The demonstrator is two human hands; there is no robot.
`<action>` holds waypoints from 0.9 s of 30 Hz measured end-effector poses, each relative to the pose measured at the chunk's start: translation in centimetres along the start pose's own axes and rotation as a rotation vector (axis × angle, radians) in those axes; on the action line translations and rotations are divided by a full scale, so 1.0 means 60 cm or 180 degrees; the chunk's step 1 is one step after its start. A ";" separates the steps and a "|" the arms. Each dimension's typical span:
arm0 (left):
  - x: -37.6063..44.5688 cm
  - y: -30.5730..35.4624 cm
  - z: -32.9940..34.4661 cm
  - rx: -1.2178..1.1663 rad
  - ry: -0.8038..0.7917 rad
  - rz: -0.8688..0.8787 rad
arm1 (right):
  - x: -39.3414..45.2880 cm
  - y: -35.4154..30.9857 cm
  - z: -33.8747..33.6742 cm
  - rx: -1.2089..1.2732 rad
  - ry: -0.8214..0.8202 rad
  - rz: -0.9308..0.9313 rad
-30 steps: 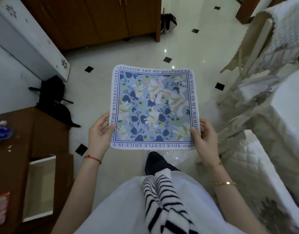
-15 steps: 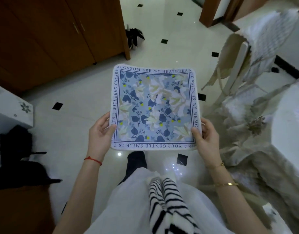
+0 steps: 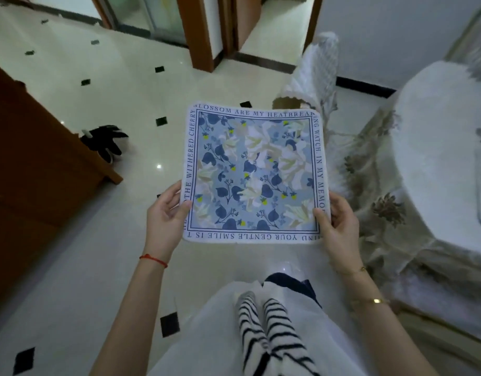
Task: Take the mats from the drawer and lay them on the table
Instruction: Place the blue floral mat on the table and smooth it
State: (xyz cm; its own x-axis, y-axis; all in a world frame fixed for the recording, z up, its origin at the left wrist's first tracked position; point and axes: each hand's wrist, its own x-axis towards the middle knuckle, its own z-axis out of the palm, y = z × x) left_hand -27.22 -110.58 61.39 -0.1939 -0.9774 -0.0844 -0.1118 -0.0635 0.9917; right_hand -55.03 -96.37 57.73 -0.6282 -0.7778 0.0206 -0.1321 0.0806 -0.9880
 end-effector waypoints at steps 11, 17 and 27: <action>0.284 0.036 0.199 0.0203 -0.1361 0.0149 | 0.114 0.022 -0.035 -0.0012 0.1329 0.0346; 0.412 0.072 0.402 0.0221 -0.1927 0.0247 | 0.226 0.039 -0.115 -0.0113 0.1976 0.0459; 0.572 0.111 0.751 0.0558 -0.3073 0.0082 | 0.370 0.054 -0.226 -0.0050 0.2977 0.0896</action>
State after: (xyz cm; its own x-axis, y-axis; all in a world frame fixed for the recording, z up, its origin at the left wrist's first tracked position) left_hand -78.54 -135.46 60.74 -0.9032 -0.3881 -0.1833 -0.2243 0.0627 0.9725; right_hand -79.84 -104.92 57.05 -0.9923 0.0791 -0.0957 0.1099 0.2013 -0.9733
